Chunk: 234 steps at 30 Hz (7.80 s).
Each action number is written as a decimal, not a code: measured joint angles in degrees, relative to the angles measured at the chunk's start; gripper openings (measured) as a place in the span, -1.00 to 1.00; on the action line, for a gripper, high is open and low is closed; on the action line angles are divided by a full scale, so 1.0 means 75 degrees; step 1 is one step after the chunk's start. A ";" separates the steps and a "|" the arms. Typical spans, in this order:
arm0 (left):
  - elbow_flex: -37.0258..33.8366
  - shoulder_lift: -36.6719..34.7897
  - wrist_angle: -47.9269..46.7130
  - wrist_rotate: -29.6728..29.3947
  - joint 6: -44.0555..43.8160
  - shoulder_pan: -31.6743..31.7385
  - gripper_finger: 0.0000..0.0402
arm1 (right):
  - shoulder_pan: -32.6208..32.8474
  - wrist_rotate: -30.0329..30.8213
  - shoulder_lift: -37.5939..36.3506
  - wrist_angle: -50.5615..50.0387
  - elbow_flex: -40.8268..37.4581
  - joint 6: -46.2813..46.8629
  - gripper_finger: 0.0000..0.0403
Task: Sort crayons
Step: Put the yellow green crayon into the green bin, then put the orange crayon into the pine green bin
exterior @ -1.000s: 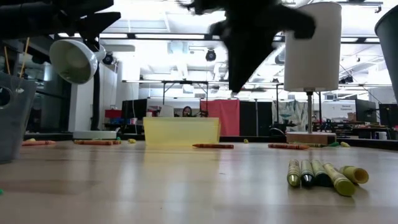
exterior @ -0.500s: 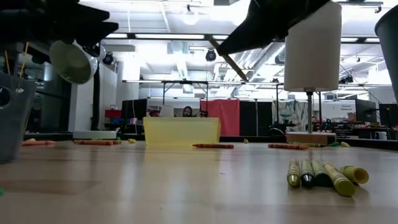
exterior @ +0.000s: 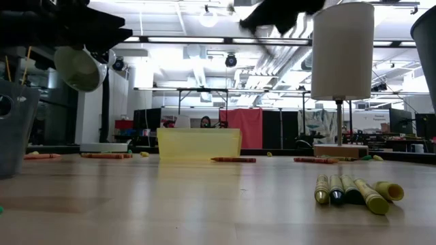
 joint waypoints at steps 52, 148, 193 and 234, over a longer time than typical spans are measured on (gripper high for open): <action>-0.0001 -0.0003 0.0819 -0.0003 -0.0137 0.0006 -0.30 | 0.3649 -0.1953 0.3191 -0.8402 0.3029 0.9468 -0.52; 0.0003 0.0181 0.0803 0.0022 -0.0114 0.0015 -0.30 | -0.1640 0.1790 0.0195 -0.1816 -0.1070 0.4440 -0.99; 0.1023 0.2722 0.1805 -0.0773 0.3893 0.1489 -0.30 | -0.4811 -0.2766 0.1174 0.5373 -0.1427 -0.2200 -1.00; 0.1285 0.2722 0.1049 0.1530 0.2812 0.3276 -0.30 | -0.4847 -0.3205 0.1169 0.4809 -0.1424 -0.2680 -1.00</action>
